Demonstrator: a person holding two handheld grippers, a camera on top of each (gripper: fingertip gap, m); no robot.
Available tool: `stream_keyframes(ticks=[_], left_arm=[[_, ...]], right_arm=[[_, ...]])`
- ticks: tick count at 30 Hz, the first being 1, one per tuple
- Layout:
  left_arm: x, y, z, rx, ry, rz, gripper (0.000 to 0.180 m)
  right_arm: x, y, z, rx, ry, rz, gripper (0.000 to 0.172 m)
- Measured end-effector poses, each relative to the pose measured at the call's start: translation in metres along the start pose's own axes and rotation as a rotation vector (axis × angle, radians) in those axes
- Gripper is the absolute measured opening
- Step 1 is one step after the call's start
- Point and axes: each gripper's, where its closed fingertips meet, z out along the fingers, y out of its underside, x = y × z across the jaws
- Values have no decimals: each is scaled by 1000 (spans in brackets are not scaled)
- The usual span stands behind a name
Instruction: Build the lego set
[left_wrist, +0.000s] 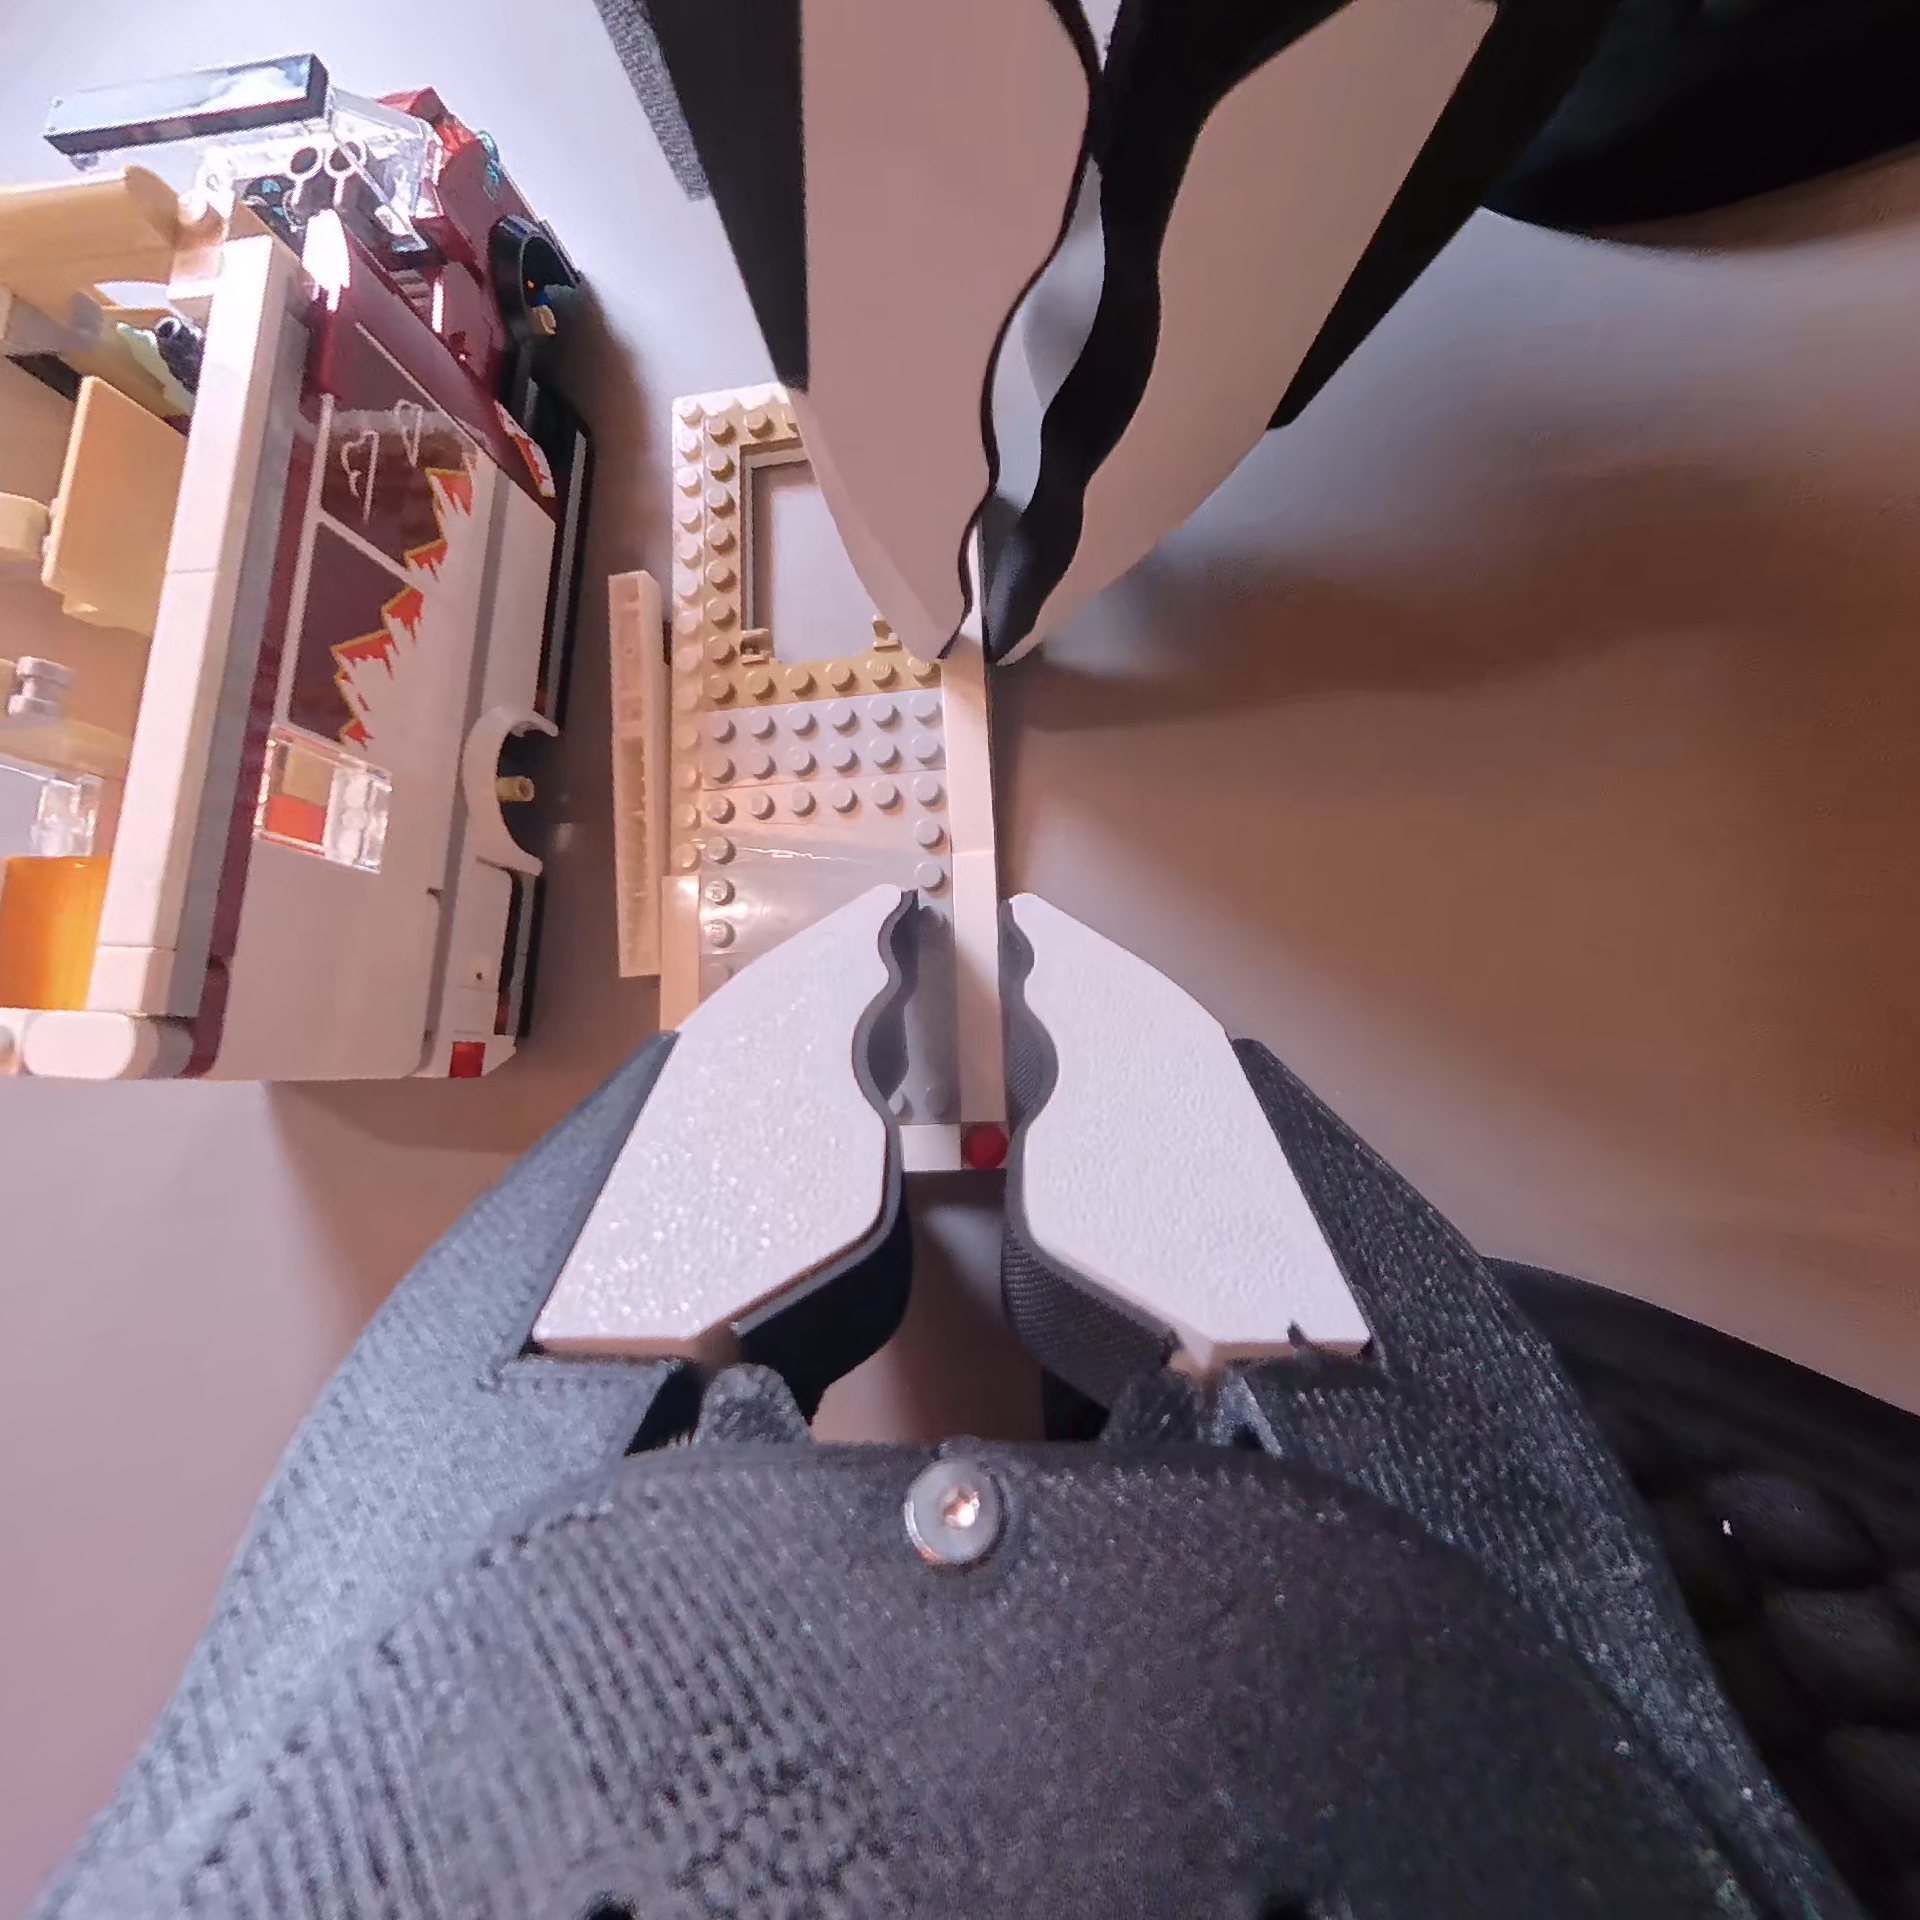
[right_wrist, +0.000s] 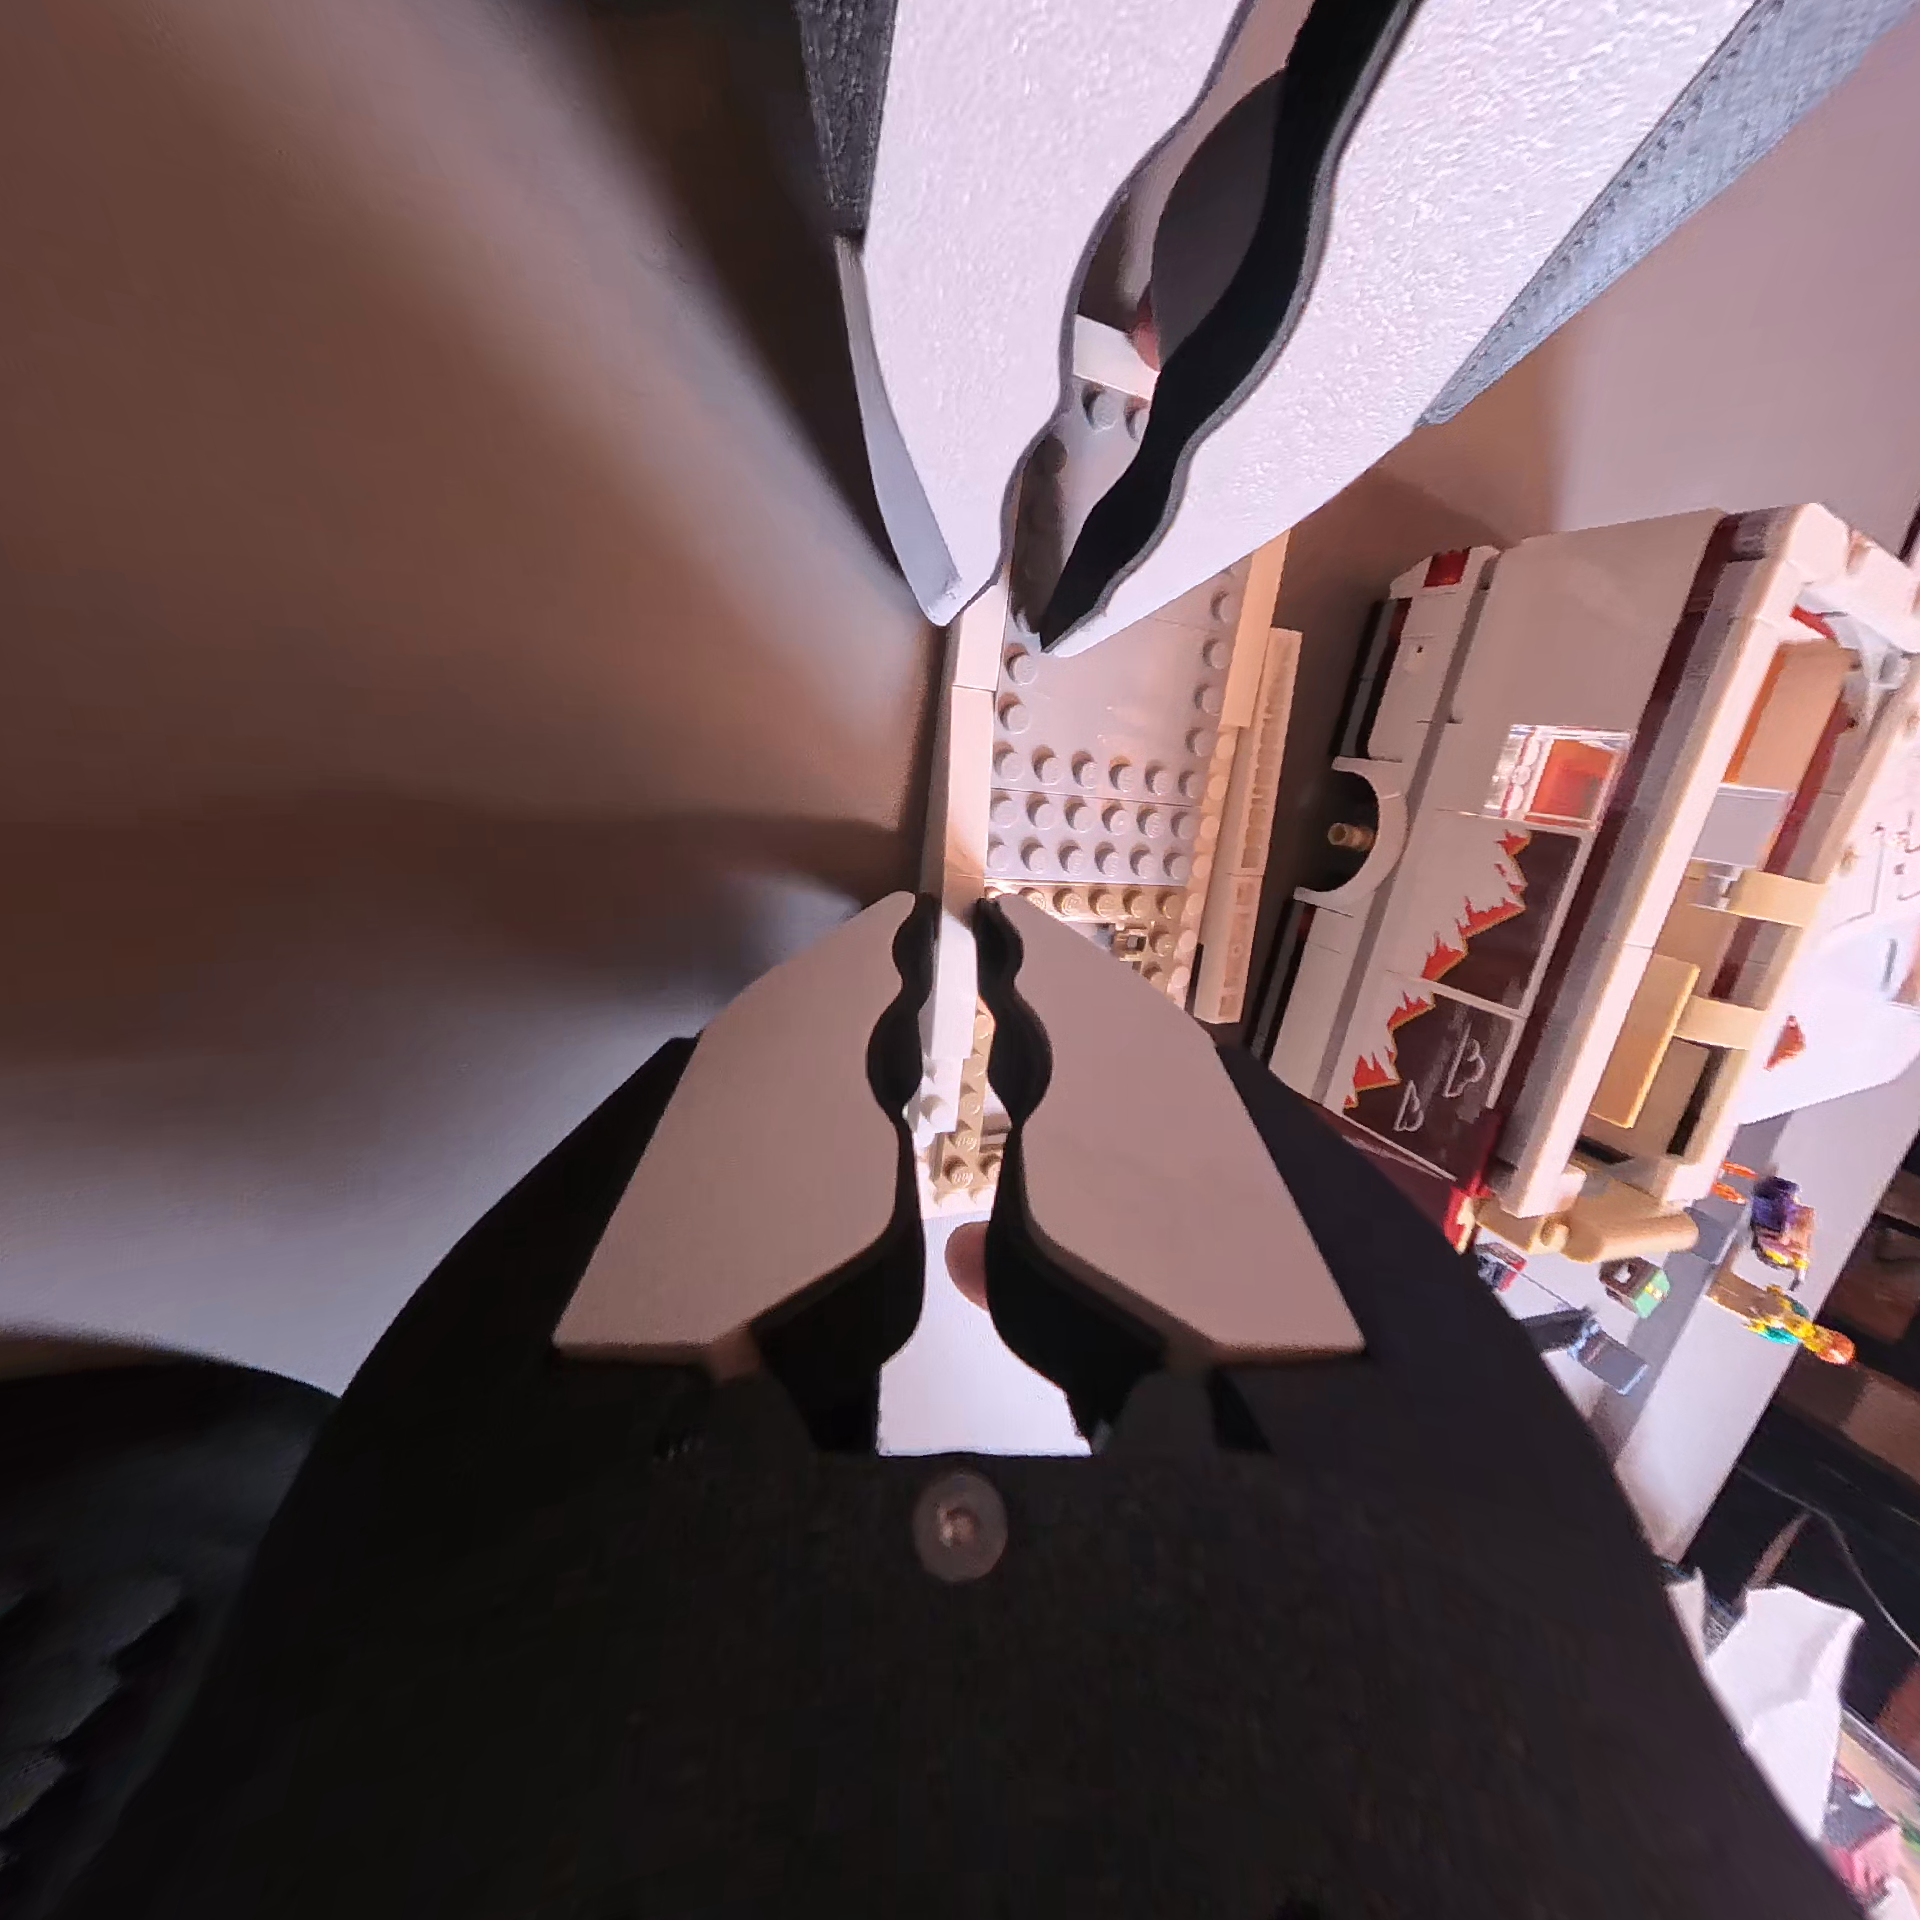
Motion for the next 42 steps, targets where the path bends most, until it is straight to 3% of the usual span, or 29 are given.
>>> stream_keyframes(ticks=[6, 9, 13, 16, 19, 23, 25, 28, 32, 35, 36, 40, 42], left_arm=[[0, 1, -1, 1, -3, 2, 15], [2, 1, -1, -1, -1, 18, 15], [22, 0, -6, 2, 82, 70, 15], [41, -1, -12, -4, 189, 73, 19], [34, -13, -25, 91, 226, -9, 25], [-15, -9, -33, 163, 86, -144, 26], [-34, -1, -31, 150, -4, -156, 27], [-44, 0, -26, 132, -104, -84, 29], [-39, 2, -13, 77, -131, -38, 28], [-43, 4, -3, 54, -124, -118, 27], [-45, 2, 1, 53, -113, -170, 27], [-52, -2, 14, -7, -102, -265, 34], [-51, -3, 17, -26, -92, -272, 10]], right_arm=[[0, -2, -2, 110, -66, 165, 8], [1, -5, -17, 242, -150, 314, 29], [18, 5, -37, 335, -140, 434, 24], [39, 16, -32, 310, -62, 407, 16], [52, 21, -12, 215, -13, 307, 15], [59, 31, 15, 123, -8, 265, 15], [65, 33, 15, 114, 4, 286, 0], [52, 30, 9, 129, -74, 315, 0], [42, 23, -3, 180, -70, 315, 0], [51, 16, -4, 194, 27, 244, 3], [51, 15, -2, 185, 25, 233, 19], [56, 10, -6, 214, 16, 270, 20], [57, 10, -12, 244, 29, 293, 20]])
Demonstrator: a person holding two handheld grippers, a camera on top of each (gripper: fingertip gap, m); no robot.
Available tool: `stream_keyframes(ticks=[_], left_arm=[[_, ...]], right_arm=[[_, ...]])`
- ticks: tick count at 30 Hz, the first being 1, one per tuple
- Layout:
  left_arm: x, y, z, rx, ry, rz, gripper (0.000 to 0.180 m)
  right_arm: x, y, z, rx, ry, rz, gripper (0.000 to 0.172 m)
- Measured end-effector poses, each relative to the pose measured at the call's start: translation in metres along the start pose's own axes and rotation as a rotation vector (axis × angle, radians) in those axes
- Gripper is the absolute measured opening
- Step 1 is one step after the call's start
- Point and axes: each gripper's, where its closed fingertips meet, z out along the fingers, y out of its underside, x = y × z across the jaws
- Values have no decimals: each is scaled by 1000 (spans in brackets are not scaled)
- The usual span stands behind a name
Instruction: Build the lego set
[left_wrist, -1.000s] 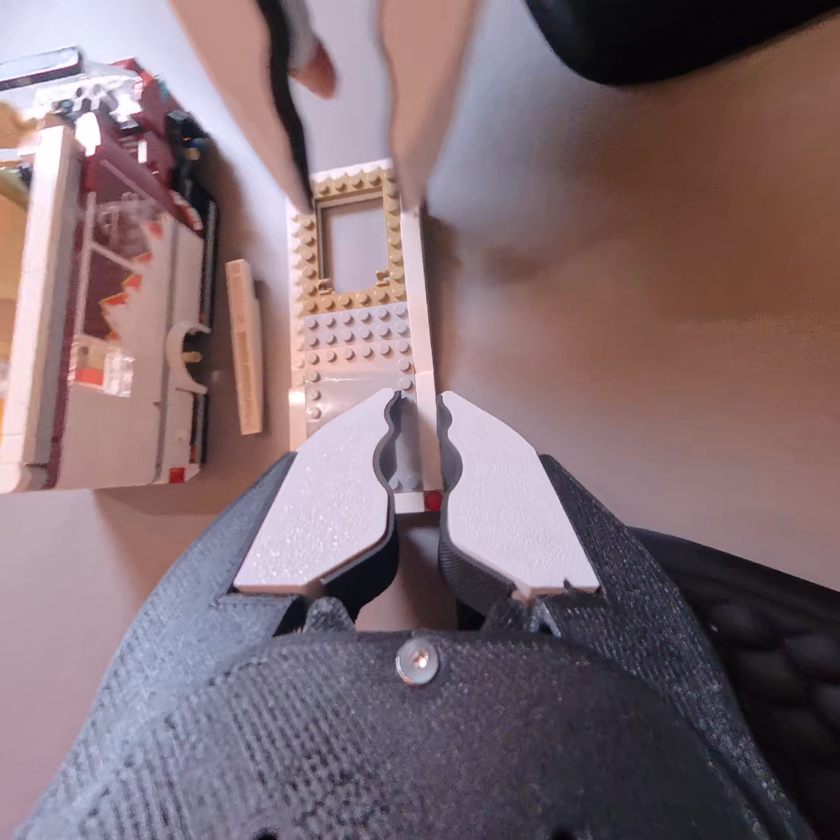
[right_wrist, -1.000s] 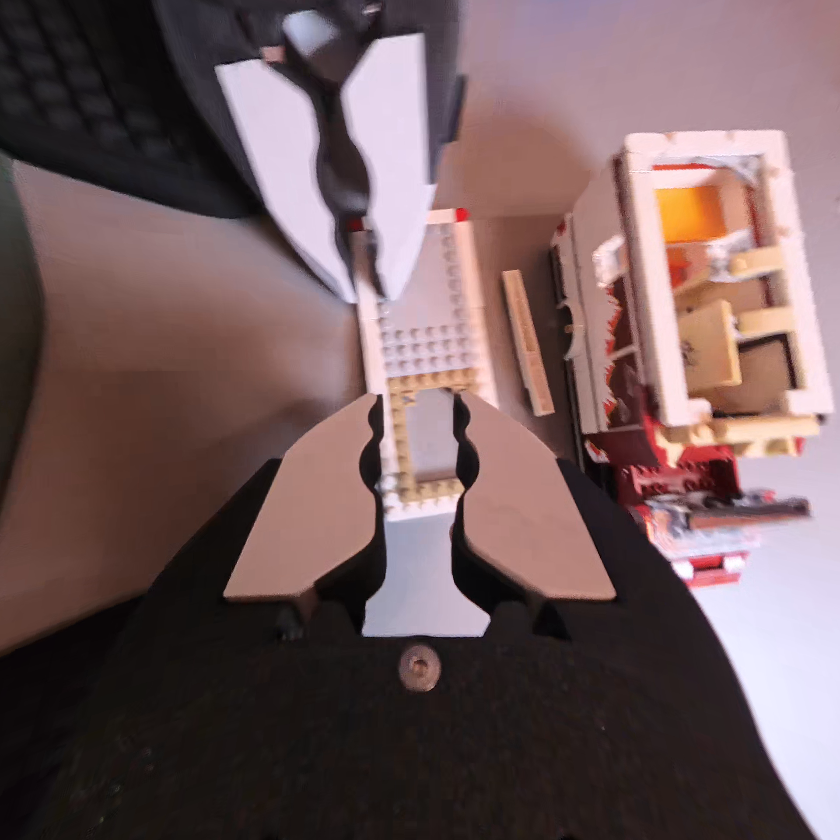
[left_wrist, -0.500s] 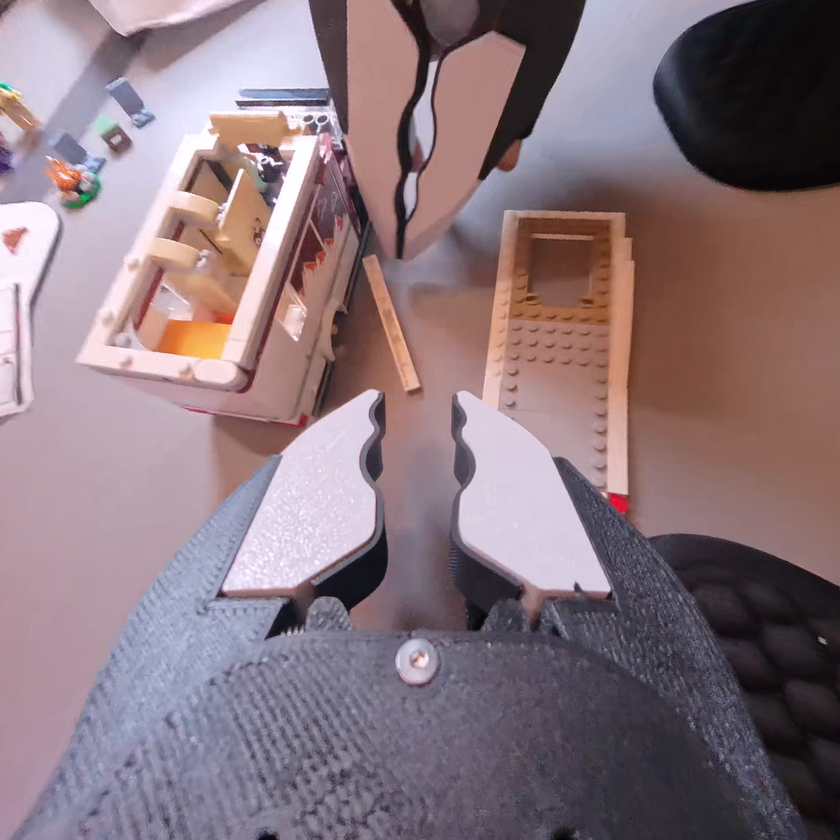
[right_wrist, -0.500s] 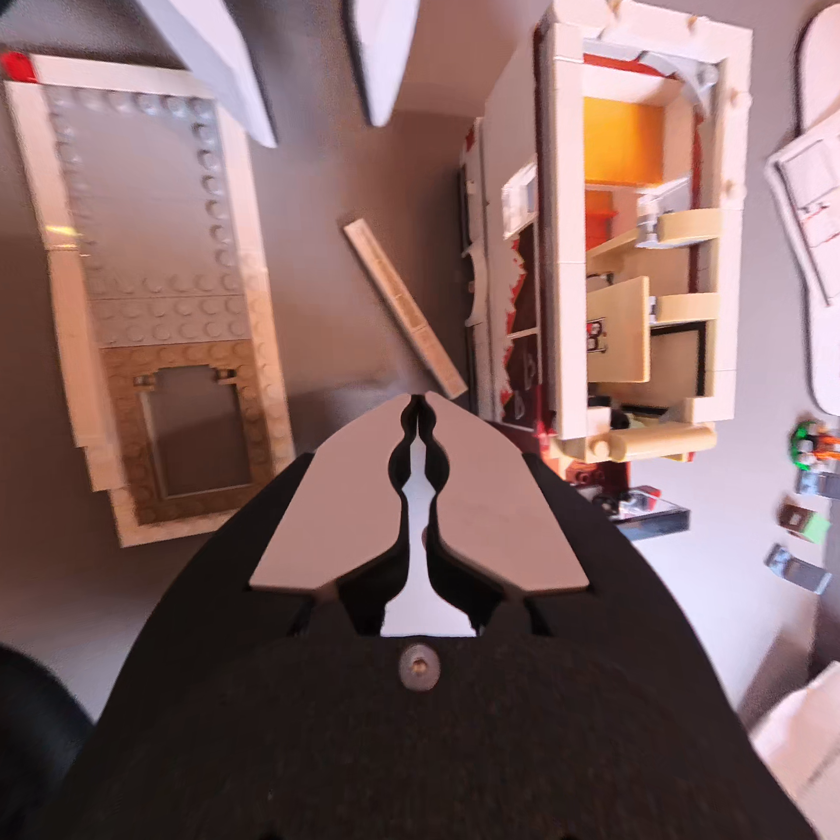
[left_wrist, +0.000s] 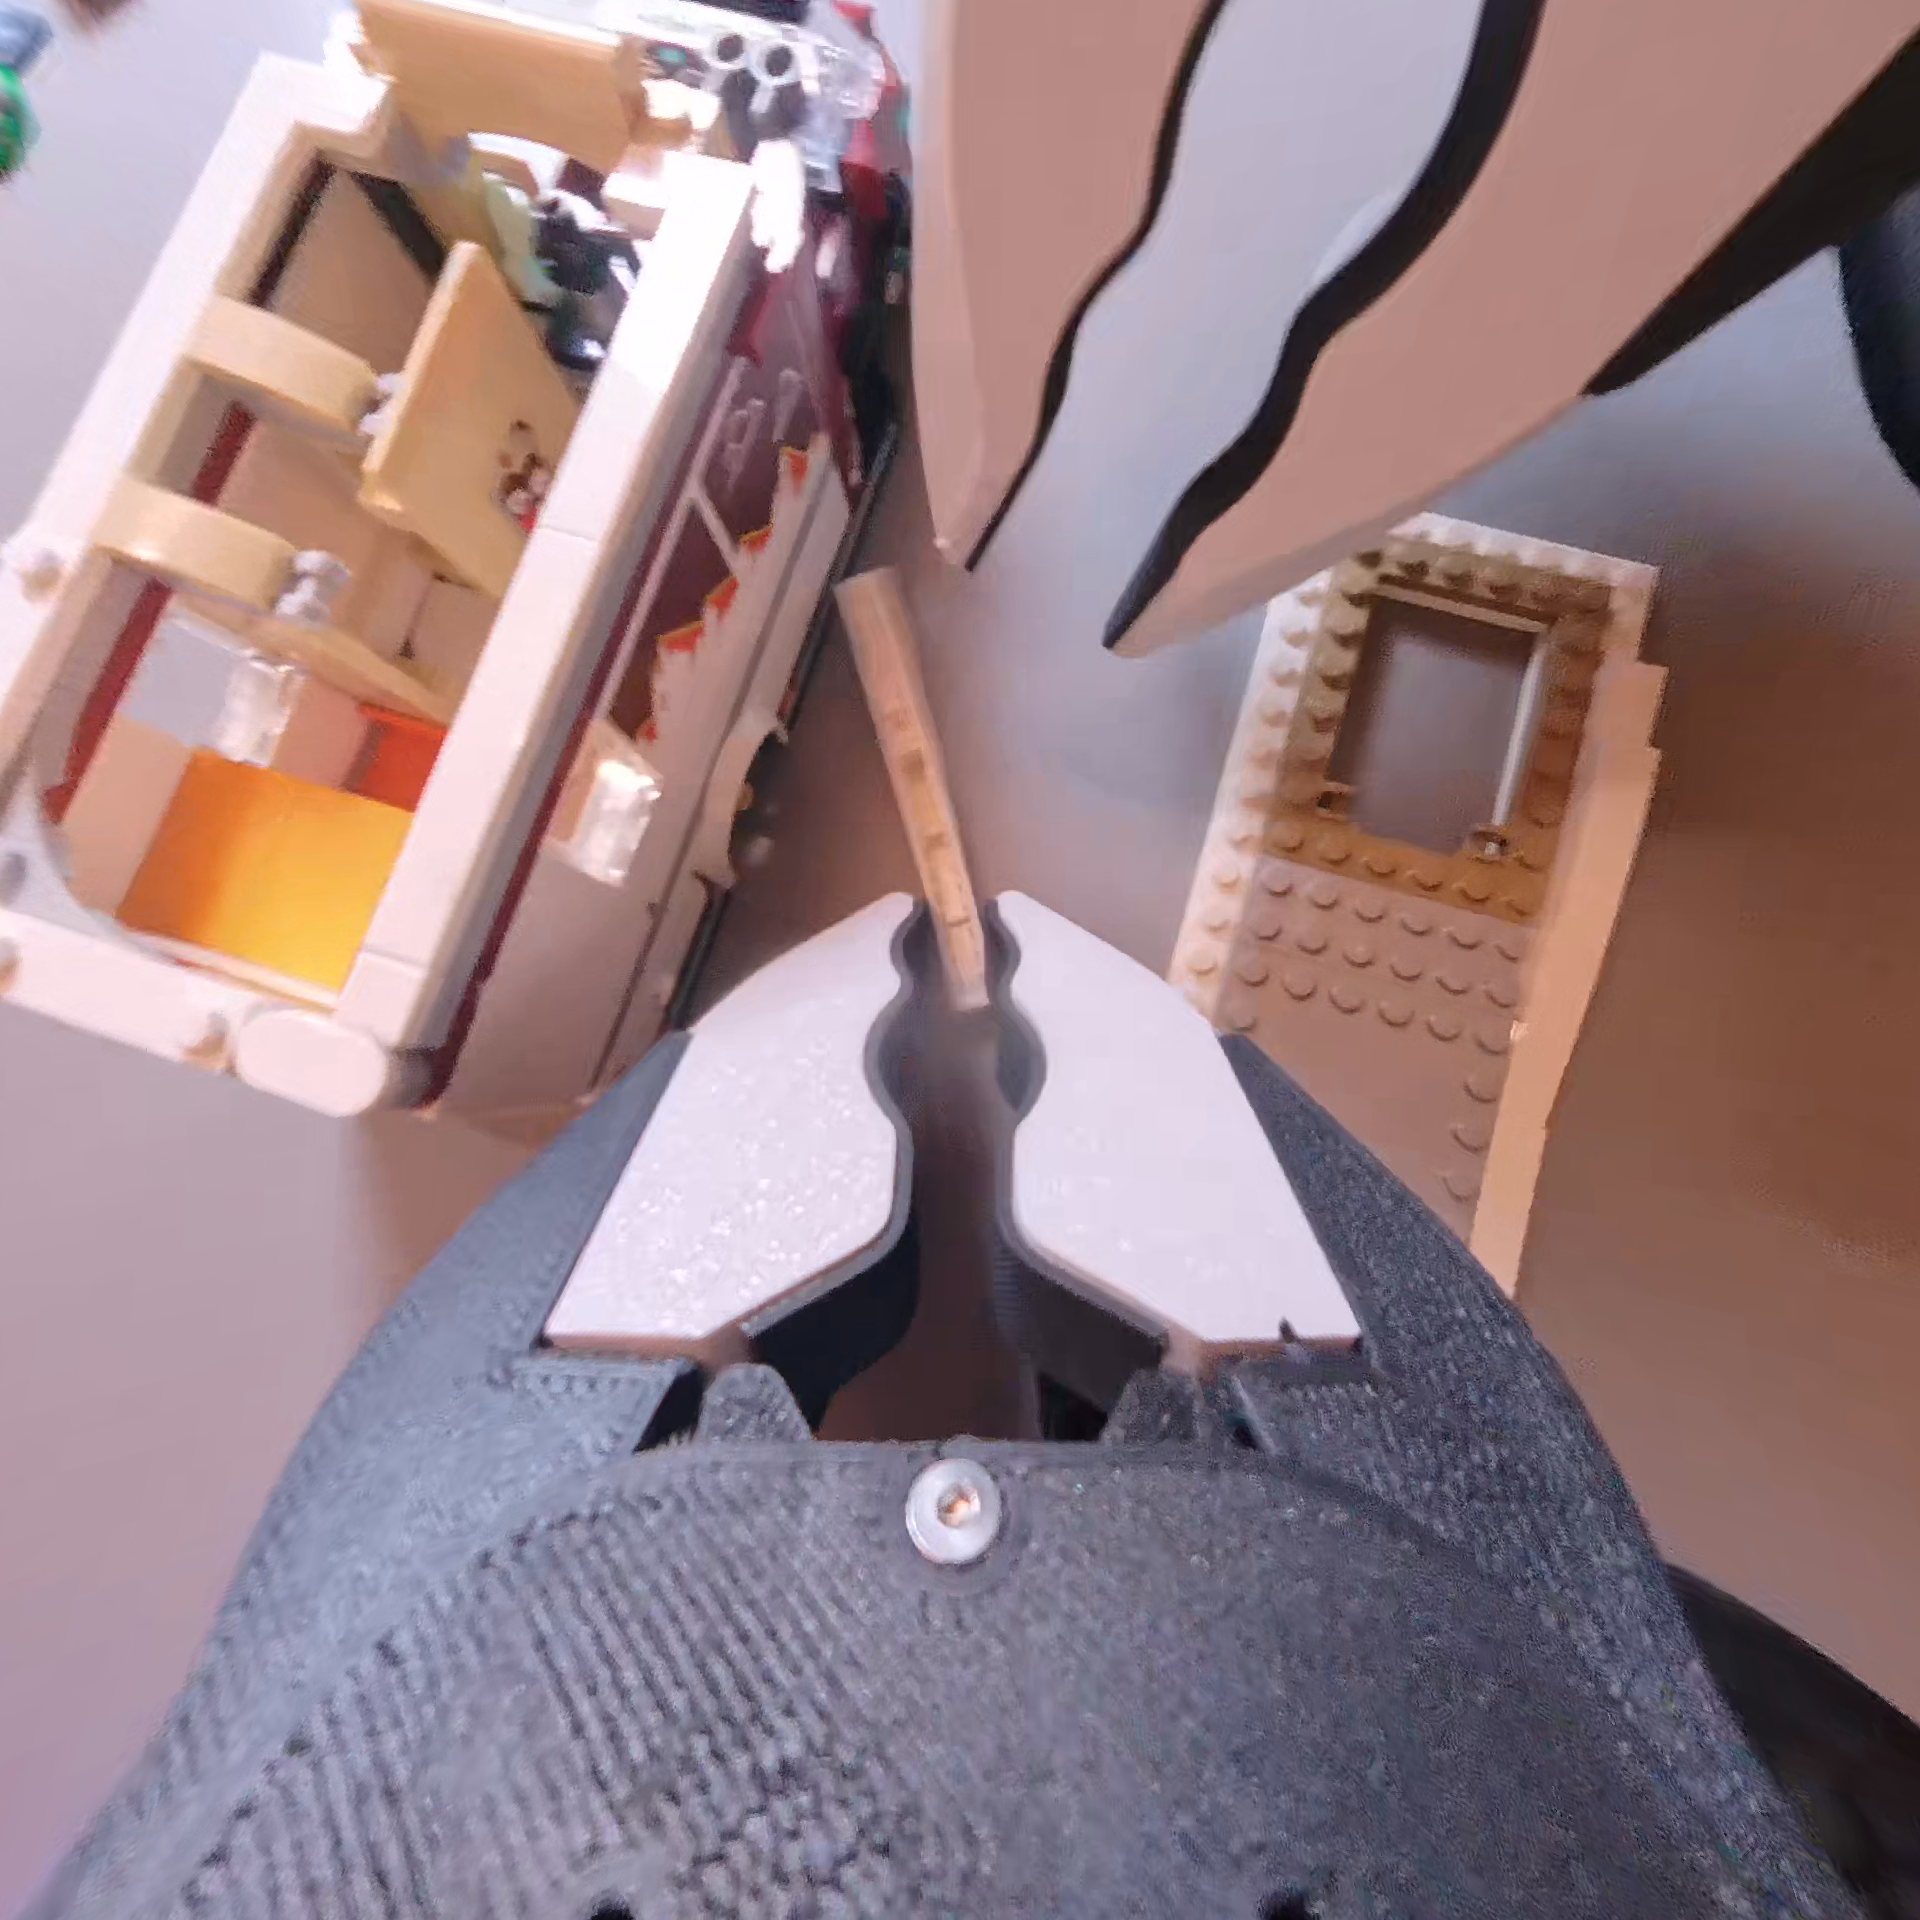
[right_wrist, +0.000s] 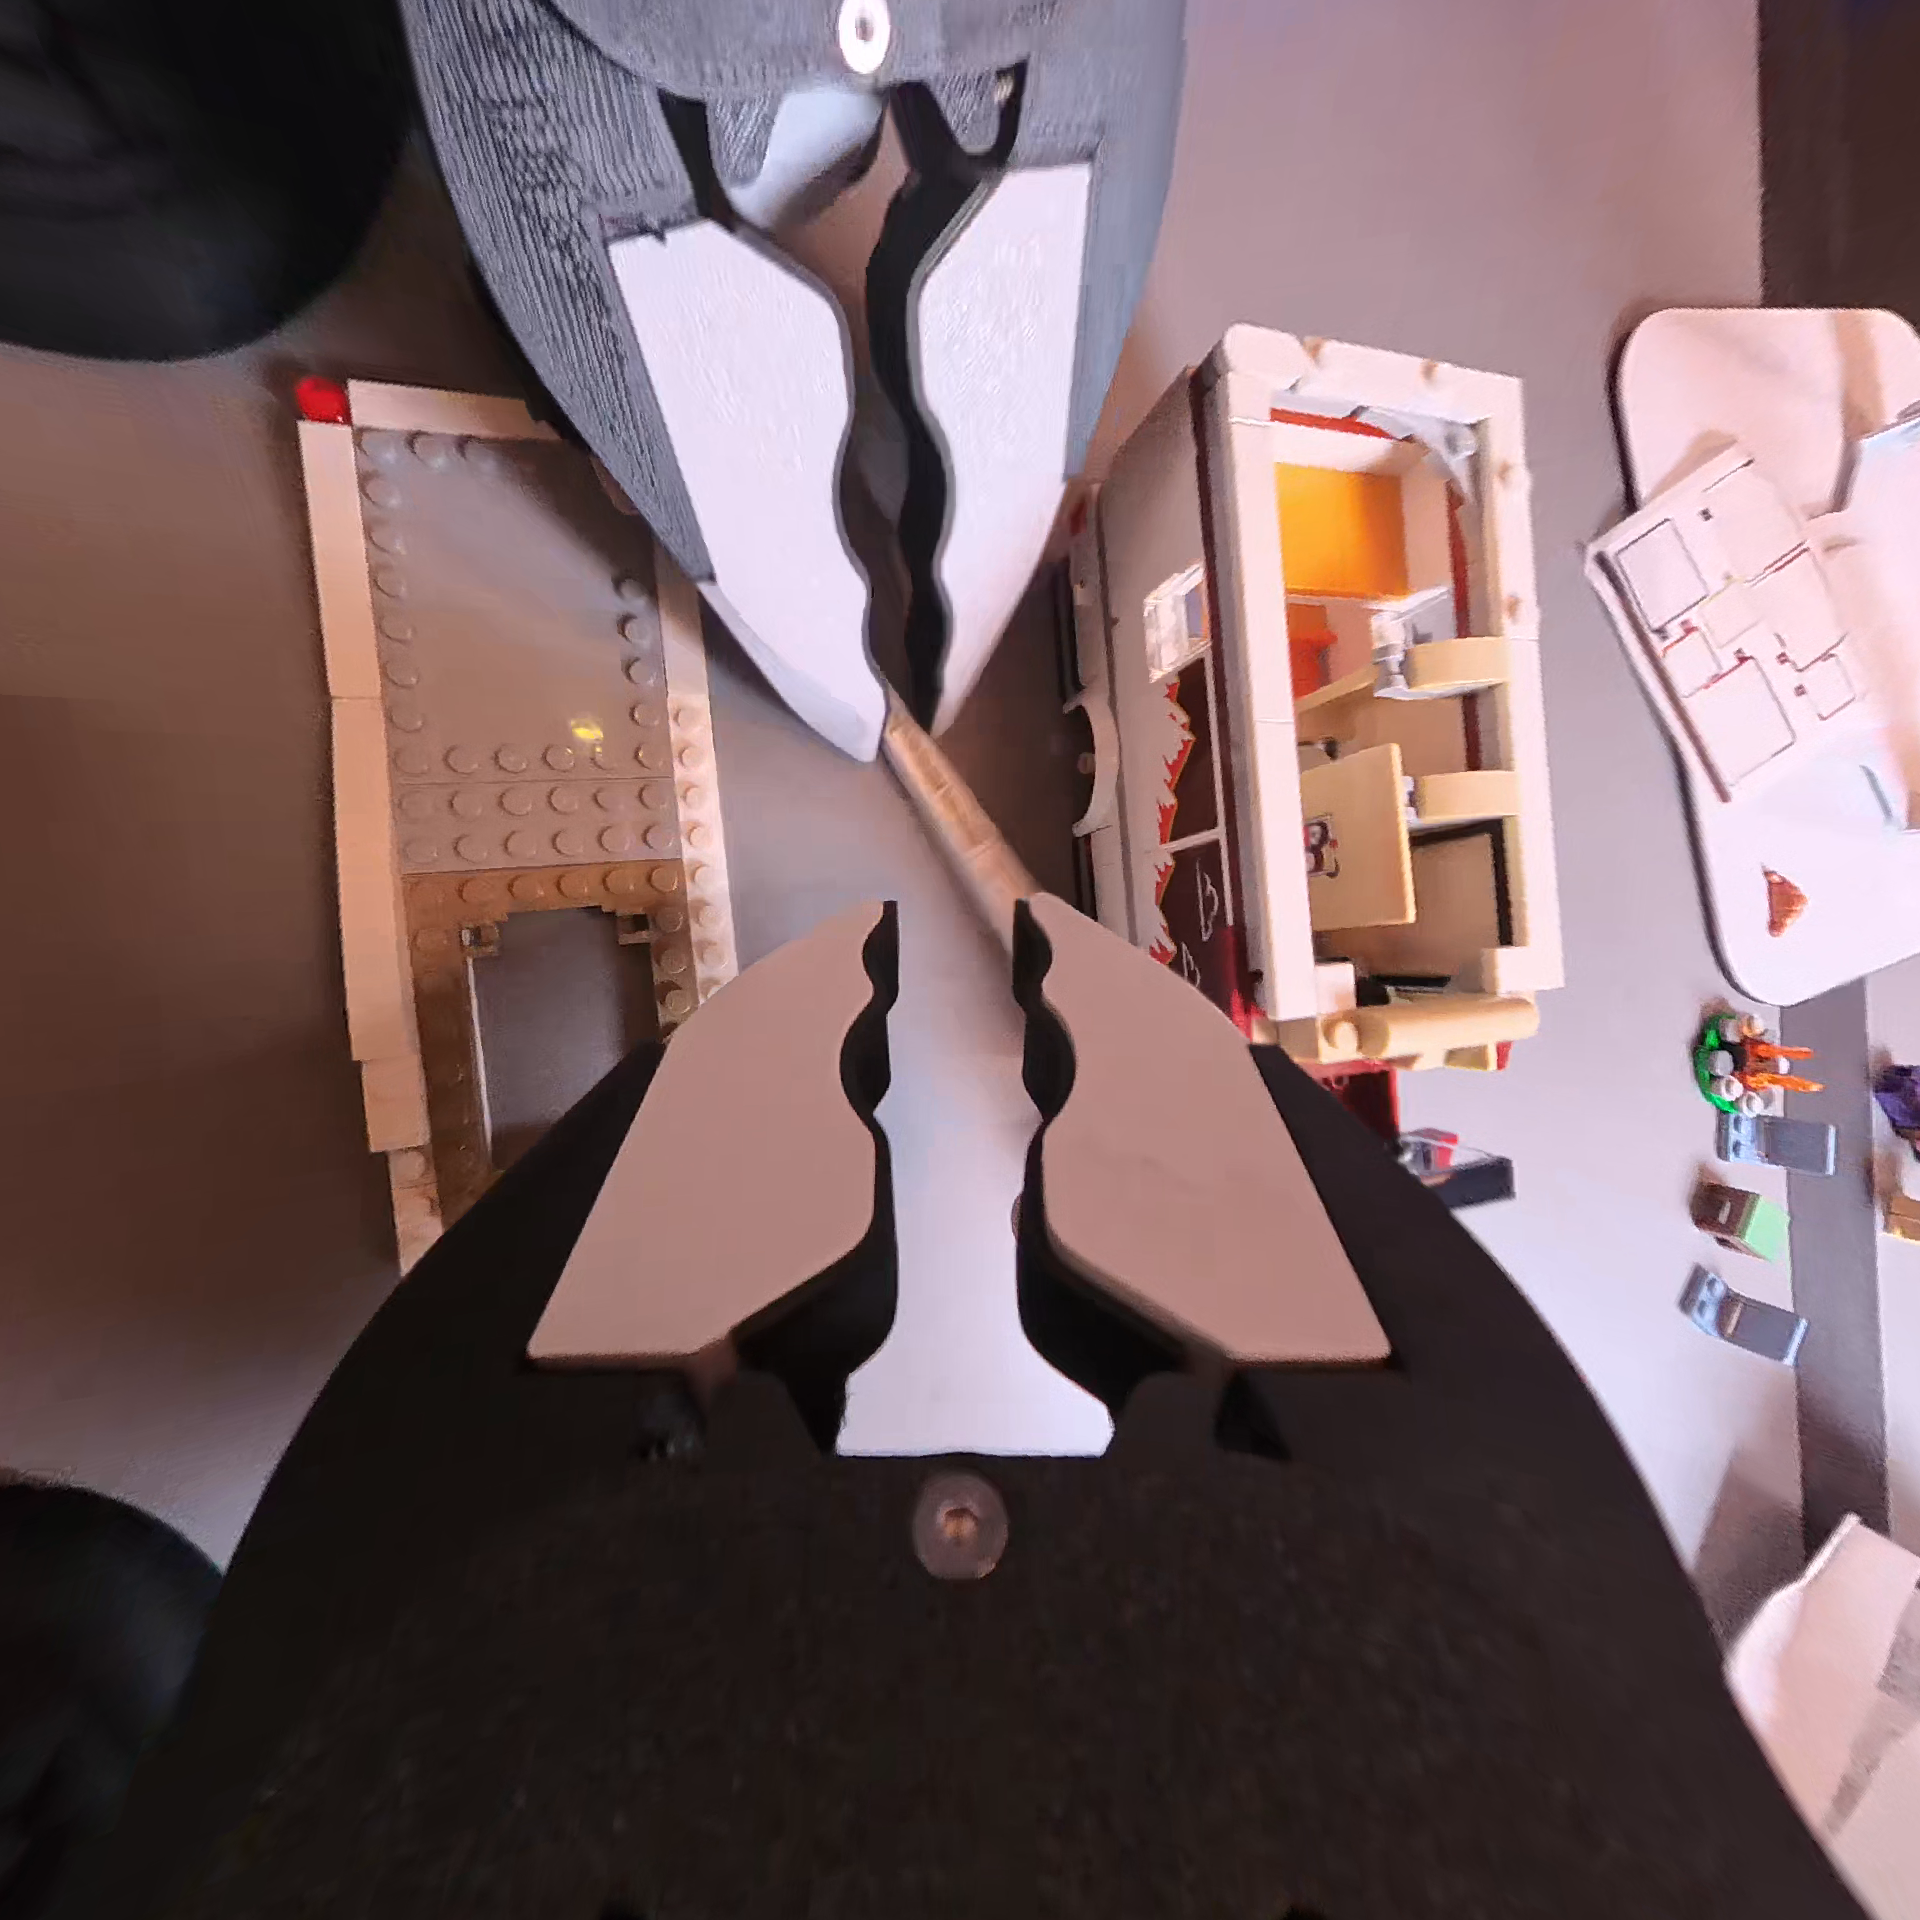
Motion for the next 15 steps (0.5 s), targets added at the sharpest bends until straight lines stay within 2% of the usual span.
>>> stream_keyframes(ticks=[3, 4, 7, 10, 13, 15], left_arm=[[-1, 1, -3, -12, 5, 20, 8], [1, -4, -9, 39, 34, 0, 8], [9, -35, -42, 318, 209, -140, 9], [19, -71, -85, 653, 416, -278, 8], [24, -90, -102, 817, 559, -373, 8], [30, -96, -103, 840, 629, -411, 8]], right_arm=[[-1, -1, -11, 61, 13, 61, 20], [-2, -1, -15, 93, 18, 104, 21], [0, -10, -33, 285, 41, 329, 24], [7, -31, -57, 584, 1, 606, 28], [13, -61, -82, 843, -63, 736, 30], [16, -73, -88, 906, -74, 752, 25]])
